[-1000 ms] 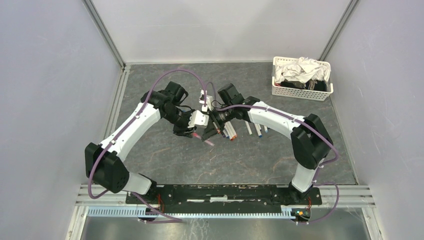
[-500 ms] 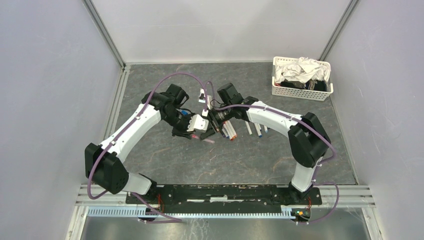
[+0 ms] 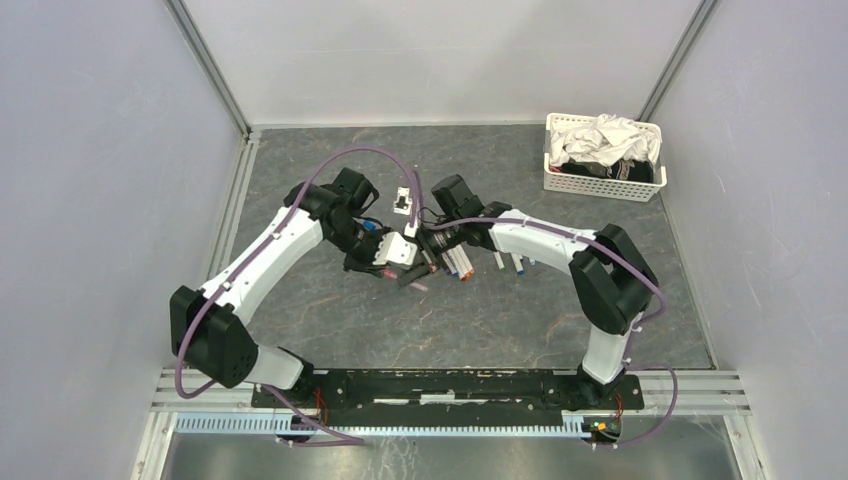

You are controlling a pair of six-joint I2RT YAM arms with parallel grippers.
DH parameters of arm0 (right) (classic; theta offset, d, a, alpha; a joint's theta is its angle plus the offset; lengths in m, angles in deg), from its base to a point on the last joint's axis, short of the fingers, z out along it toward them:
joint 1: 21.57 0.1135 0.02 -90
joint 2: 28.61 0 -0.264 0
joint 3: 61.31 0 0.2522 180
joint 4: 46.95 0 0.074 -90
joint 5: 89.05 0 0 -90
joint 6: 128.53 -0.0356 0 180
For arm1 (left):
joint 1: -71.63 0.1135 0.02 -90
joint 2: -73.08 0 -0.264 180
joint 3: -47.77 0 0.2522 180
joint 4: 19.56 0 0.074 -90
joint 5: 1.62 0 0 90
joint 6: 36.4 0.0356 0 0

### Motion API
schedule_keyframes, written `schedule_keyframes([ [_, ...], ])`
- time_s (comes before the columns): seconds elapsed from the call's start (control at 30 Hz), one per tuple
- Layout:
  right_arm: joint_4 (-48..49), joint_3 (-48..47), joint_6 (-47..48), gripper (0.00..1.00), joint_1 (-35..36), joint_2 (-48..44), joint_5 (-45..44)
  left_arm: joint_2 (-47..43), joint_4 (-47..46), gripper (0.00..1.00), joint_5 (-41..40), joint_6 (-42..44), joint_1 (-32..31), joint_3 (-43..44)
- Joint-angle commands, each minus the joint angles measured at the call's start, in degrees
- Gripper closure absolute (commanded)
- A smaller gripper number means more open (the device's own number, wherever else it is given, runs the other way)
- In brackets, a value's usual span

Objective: Open the pen caps

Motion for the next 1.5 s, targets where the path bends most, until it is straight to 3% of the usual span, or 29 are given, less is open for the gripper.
schedule_keyframes([
  [0.0,-1.50,8.21,1.75,1.00,-2.94,-6.05,-3.73,0.85,2.08,0.98,-5.39,7.13,6.07,3.31],
  [0.2,-4.10,15.03,4.86,1.00,-5.77,-11.94,-7.28,3.84,0.33,0.98,-6.82,10.37,13.38,6.41],
  [0.47,-10.83,16.32,8.60,1.00,-11.95,-15.55,-13.68,4.18,-10.97,0.98,-8.43,7.35,13.67,-2.28],
  [0.6,-6.75,17.56,5.40,1.00,-11.92,-16.25,-12.12,4.75,-12.77,0.96,-6.45,4.41,13.23,-1.38],
  [0.63,-5.84,17.11,4.60,1.00,-11.45,-15.91,-11.59,4.19,-12.23,0.88,-4.33,3.22,12.61,-0.62],
  [0.77,-1.89,12.98,0.83,1.00,-7.87,-12.17,-7.44,-1.12,-14.26,0.26,-0.69,-2.23,5.48,-2.43],
  [0.83,-1.60,8.95,-0.34,1.00,-5.36,-9.70,-6.30,-3.25,-15.12,0.10,-0.31,-4.58,0.44,-3.80],
  [0.97,-0.39,2.65,-2.86,1.00,-2.35,-5.52,-4.05,-2.16,-11.86,0.07,1.46,-6.74,-3.10,-2.80],
  [1.1,0.80,-1.00,-4.73,1.00,-1.40,-3.10,-2.24,-2.27,-10.93,0.10,0.75,-5.23,-4.00,-3.94],
  [1.2,0.81,-2.41,-5.02,1.00,-1.19,-1.95,-1.66,-1.88,-9.69,0.23,-0.26,-3.59,-4.09,-3.93],
  [1.4,-0.60,-2.27,-4.02,1.00,-1.22,-1.82,-2.00,-1.71,-9.31,0.71,-3.73,-1.45,-4.14,-3.97],
  [1.47,-1.46,-2.29,-3.36,1.00,-1.21,-1.92,-2.37,-1.66,-9.68,0.94,-4.38,-0.99,-4.17,-4.11],
])
